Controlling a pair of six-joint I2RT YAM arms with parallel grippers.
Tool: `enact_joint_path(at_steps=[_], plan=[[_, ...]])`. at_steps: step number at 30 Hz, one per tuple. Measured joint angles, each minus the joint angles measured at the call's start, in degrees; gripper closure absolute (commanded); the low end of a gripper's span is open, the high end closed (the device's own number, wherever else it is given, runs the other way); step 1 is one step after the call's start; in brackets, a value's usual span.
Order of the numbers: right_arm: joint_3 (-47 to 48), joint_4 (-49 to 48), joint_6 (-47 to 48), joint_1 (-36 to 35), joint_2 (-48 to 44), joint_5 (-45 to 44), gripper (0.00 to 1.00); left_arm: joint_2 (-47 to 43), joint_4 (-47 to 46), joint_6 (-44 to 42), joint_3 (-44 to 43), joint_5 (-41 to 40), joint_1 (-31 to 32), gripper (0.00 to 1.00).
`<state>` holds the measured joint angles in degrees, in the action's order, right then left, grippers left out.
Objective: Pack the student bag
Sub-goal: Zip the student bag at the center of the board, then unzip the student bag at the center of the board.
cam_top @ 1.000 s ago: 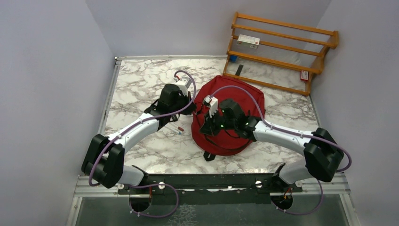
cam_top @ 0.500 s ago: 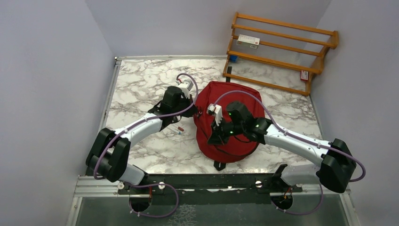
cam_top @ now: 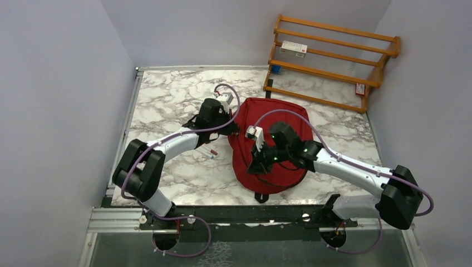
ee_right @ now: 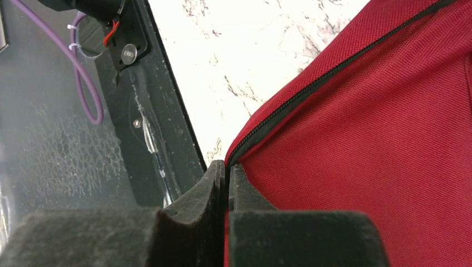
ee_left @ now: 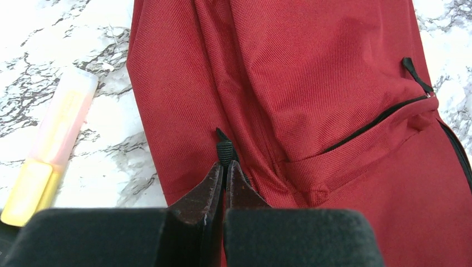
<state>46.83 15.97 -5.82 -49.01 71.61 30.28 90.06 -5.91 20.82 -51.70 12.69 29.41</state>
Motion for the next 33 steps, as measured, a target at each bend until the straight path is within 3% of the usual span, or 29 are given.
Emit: enact_joint_path(at_steps=[4, 8, 14, 16, 22, 25, 27, 33], plan=[[-0.59, -0.94, -0.92, 0.00, -0.04, -1.16, 0.97, 1.05, -0.13, 0.00, -0.39, 0.17, 0.09, 1.00], [-1.29, -2.73, -3.48, -0.09, -0.04, -3.45, 0.97, 1.57, -0.28, -0.11, -1.68, 0.15, 0.07, 0.91], [-2.27, -7.02, -8.28, -0.55, 0.00, -9.07, 0.94, 1.55, -0.66, -0.59, -4.46, -0.76, -0.46, 0.64], [-2.27, -8.17, -9.62, -0.61, 0.35, -11.04, 0.85, 1.36, -0.85, -0.70, -5.09, -1.68, -0.72, 0.50], [-1.90, -10.62, -11.28, -0.87, 2.49, -12.94, 0.59, -2.23, 0.33, -0.50, -4.98, -4.96, -1.36, 0.34], [-1.36, -11.32, -10.86, -0.87, 2.43, -12.92, 0.49, -5.31, 1.16, -0.46, -4.59, -6.34, -1.68, 0.20], [-1.20, -12.17, -10.64, -0.87, 1.84, -12.96, 0.48, -7.13, 1.88, -0.42, -4.24, -7.54, -1.70, 0.03], [-0.39, -12.76, -11.28, -0.90, -1.84, -20.90, 0.49, -10.36, 3.26, 0.94, -1.44, -10.12, -1.70, 0.01]])
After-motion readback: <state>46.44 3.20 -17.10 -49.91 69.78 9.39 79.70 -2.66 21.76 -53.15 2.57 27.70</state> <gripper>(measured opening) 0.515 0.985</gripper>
